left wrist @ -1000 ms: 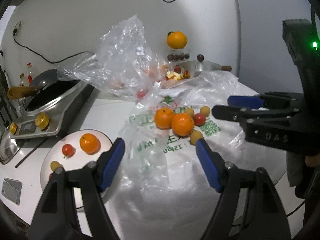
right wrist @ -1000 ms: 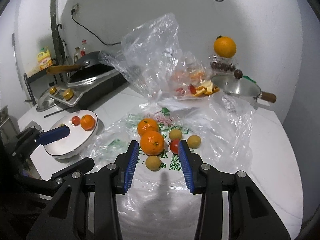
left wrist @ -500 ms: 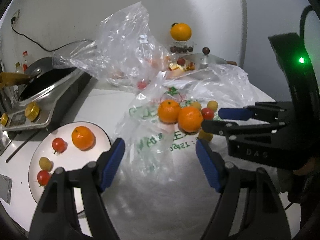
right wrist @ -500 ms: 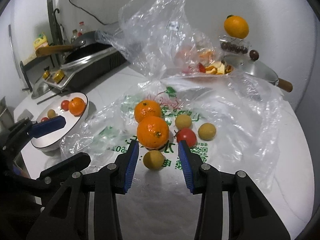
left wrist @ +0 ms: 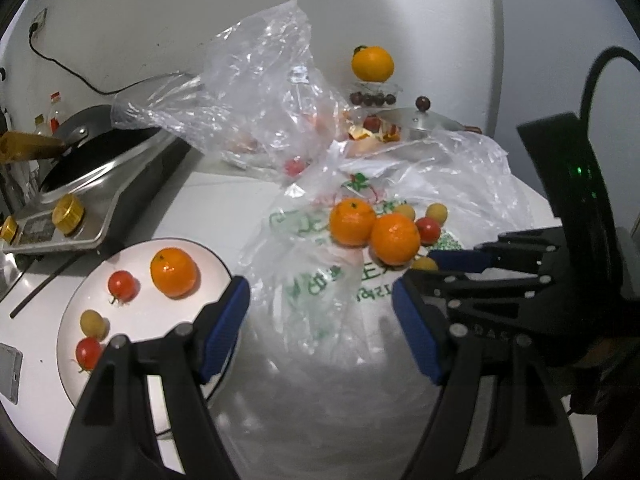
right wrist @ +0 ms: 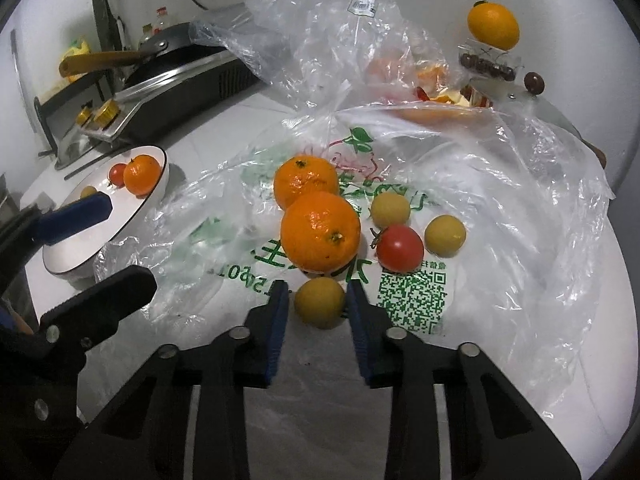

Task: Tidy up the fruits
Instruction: 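Grasp a small yellow fruit with the right gripper while the left grasps a mandarin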

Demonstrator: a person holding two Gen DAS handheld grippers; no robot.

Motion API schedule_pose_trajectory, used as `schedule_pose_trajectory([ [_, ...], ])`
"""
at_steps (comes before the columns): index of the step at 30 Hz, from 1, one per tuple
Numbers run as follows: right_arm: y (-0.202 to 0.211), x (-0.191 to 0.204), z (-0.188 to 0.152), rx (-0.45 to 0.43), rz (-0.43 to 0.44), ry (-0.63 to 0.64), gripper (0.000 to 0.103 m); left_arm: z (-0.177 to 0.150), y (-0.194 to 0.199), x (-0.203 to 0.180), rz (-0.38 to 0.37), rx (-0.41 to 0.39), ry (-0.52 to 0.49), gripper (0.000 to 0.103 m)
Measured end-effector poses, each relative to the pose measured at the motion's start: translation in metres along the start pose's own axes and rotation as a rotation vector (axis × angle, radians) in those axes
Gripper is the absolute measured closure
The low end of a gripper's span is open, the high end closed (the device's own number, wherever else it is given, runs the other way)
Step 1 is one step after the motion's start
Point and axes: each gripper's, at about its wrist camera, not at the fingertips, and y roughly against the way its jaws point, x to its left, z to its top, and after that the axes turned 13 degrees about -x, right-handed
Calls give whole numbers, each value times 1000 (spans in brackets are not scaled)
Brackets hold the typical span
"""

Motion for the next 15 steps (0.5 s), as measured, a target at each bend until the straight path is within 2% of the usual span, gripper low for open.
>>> schedule_pose_trajectory([
  [6, 12, -6, 2, -34, 9, -12, 75, 6, -3, -9, 5, -7, -32, 28],
  [15, 39, -45, 8, -116, -40, -59, 75, 20, -18, -34, -21, -10, -71, 28],
])
